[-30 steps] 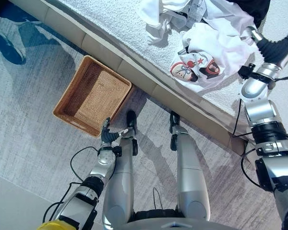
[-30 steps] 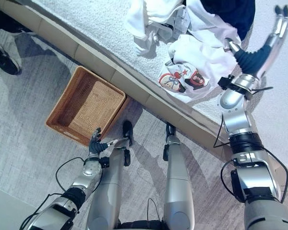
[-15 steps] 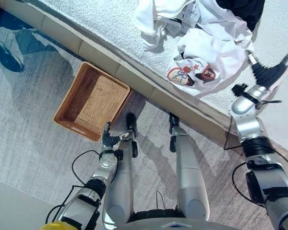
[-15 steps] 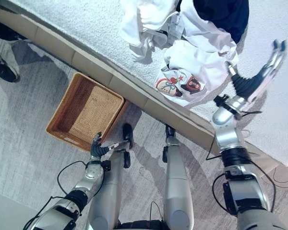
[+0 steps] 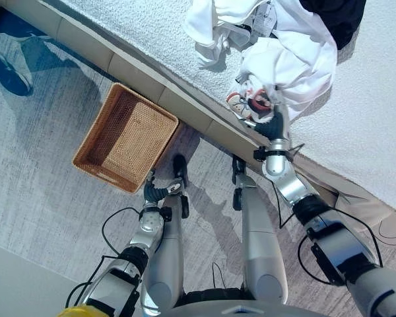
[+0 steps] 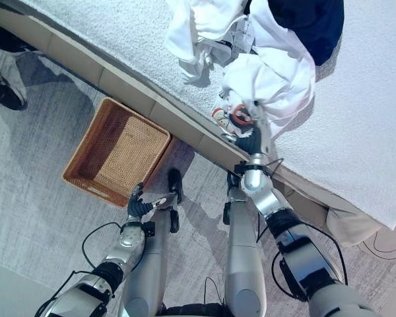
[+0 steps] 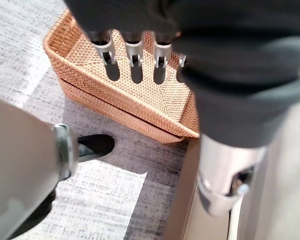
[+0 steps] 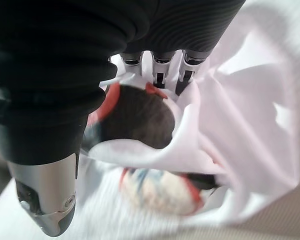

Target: Pick up clothes into the bucket

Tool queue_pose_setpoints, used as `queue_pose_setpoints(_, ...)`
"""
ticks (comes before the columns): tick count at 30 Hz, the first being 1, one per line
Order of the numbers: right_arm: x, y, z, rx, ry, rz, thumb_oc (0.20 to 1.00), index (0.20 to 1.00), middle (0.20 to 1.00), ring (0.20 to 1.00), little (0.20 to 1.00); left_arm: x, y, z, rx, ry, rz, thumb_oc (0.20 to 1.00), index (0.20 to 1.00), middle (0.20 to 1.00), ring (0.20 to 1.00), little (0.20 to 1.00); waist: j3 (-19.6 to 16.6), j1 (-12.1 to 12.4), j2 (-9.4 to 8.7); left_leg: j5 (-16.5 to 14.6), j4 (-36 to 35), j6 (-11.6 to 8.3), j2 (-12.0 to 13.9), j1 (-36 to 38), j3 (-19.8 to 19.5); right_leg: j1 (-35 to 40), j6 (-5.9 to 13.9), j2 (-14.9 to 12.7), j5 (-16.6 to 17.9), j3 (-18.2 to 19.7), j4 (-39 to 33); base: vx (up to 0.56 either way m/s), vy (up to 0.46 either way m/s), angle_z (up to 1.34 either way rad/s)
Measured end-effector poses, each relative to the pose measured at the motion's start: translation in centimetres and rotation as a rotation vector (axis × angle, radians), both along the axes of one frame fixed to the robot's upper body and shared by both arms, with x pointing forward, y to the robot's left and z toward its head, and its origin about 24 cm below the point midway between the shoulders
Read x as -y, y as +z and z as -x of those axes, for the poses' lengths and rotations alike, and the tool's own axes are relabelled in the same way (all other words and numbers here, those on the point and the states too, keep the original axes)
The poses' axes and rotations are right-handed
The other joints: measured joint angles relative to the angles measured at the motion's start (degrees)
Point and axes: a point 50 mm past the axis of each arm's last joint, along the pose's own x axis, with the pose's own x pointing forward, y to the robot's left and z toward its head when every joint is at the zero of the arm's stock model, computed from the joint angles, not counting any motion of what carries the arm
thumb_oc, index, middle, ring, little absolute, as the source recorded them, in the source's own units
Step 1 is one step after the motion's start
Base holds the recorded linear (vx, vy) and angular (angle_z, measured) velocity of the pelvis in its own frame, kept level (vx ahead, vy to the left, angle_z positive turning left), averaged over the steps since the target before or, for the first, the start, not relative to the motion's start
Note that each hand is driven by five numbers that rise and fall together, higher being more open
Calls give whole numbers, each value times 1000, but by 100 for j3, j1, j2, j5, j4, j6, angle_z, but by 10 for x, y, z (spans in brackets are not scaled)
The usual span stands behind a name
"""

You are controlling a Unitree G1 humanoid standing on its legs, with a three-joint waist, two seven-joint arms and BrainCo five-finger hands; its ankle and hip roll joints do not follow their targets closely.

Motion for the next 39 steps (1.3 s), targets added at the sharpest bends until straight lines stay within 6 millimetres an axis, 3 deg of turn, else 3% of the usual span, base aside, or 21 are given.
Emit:
queue_pose_setpoints(3,7,13,-13,-24,-19,61,1000,1000,1000,1000,1000,0,-2,1,-13,-17,-1,1000,1000,1000,1000,1000,0,90,0,49,-55,-25,8,5,-109,38,-30,0,-19,-129,8,-2,-33,14)
queue_pose_setpoints(4,11,15,-16,-32,-32,83,555,555,555,555,555,0,-2,1,-16,-24,-3,1000,1000,1000,1000,1000,0,108,0,62,-71,-38,9,10,-115,36,-30,0,-19,-133,6,5,-41,8)
queue_pose_setpoints(5,18,21,-22,-41,-65,108,200,200,200,200,200,1,-4,2,-23,-33,-6,1000,1000,1000,1000,1000,0,156,0,90,-102,-40,7,15,-135,37,-31,-3,-19,-152,9,3,-30,7)
queue_pose_setpoints(10,40,53,-29,17,-140,68,200,200,200,200,200,-1,-5,2,-32,-51,-18,1000,1000,1000,1000,1000,0,179,0,162,-179,-49,-12,18,-248,53,-38,-20,-23,-237,11,9,-3,9)
queue_pose_setpoints(15,36,72,-18,149,-114,-91,200,200,200,200,200,-3,-6,3,-41,-46,-22,1000,1000,1000,1000,1000,1,163,-2,168,-229,-39,-5,186,-268,242,-58,-17,-19,-290,-66,2,-2,1)
queue_pose_setpoints(17,38,77,-7,226,-111,-159,200,200,200,200,200,-4,-7,3,-50,-41,-24,1000,1000,1000,1000,1000,8,159,-14,170,-275,-39,0,324,-275,394,-66,-11,-22,-308,-106,0,0,0)
queue_pose_setpoints(20,46,69,1,252,-147,-203,200,200,200,200,200,-8,-14,9,-87,-30,-36,1000,1000,1000,1000,1000,16,160,-65,163,-404,-42,20,721,-303,824,-71,-2,-32,-368,-266,7,0,1)
queue_pose_setpoints(25,74,73,19,342,-238,-226,200,200,200,200,200,-18,-22,16,-137,-8,-50,1000,1000,1000,1000,1000,4,148,-129,145,-696,-40,49,1480,-254,1581,-41,9,-14,-379,-600,55,-2,-3)
queue_pose_setpoints(30,93,88,38,463,-285,-268,200,200,200,200,200,-26,-24,24,-148,0,-50,1000,1000,1000,1000,1000,-92,144,-181,175,-1047,-29,65,2230,-217,2337,27,29,43,-398,-984,103,18,-4)
queue_pose_setpoints(32,98,90,43,482,-292,-240,200,200,200,200,200,-26,-21,26,-120,-17,-39,1000,1000,1000,1000,1000,-226,157,-195,169,-1179,-33,85,2555,-144,2635,50,41,58,-372,-1134,92,21,-11)
queue_pose_setpoints(33,98,90,45,486,-291,-223,200,200,200,200,200,-27,-22,30,-121,-22,-35,1000,1000,1000,1000,1000,-463,146,-196,169,-1236,-33,86,2591,-139,2681,53,43,60,-377,-1210,58,9,-8)
queue_pose_setpoints(36,97,89,48,489,-279,-198,200,200,200,200,200,-23,-12,24,-68,-66,-18,1000,1000,1000,1000,1000,-664,128,-201,173,-1432,-32,127,2955,-69,3033,80,88,122,-344,-1461,96,10,-14)
queue_pose_setpoints(39,95,81,48,452,-250,-191,200,200,200,200,200,-13,1,19,4,-139,16,1000,1000,1000,1000,1000,-1084,122,-193,174,-1677,-31,171,3211,-34,3311,102,135,186,-350,-1787,101,0,-6)
